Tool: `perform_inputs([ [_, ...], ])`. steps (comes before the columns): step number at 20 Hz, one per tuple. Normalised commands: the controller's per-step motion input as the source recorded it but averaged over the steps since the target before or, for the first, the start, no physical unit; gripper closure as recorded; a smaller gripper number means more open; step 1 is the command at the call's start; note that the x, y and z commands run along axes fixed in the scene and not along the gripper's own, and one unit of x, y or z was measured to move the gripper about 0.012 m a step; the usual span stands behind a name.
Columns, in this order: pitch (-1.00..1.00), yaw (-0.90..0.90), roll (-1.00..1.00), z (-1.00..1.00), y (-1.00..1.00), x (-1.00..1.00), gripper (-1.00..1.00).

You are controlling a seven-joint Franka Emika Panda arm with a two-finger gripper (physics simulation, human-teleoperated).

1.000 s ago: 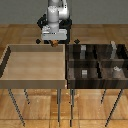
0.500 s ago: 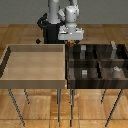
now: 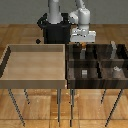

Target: Place the loaf of bread into the appropriate compartment.

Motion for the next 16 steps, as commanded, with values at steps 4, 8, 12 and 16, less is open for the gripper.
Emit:
perform_inputs([
  [4,0.00,0.00,0.00,0.00,0.00,1.00,1.00],
  [8,0.00,0.00,0.00,0.00,0.00,1.00,1.00],
  [12,0.00,0.00,0.00,0.00,0.00,1.00,1.00],
  [16,0.00,0.00,0.00,0.00,0.00,0.25,1.00],
])
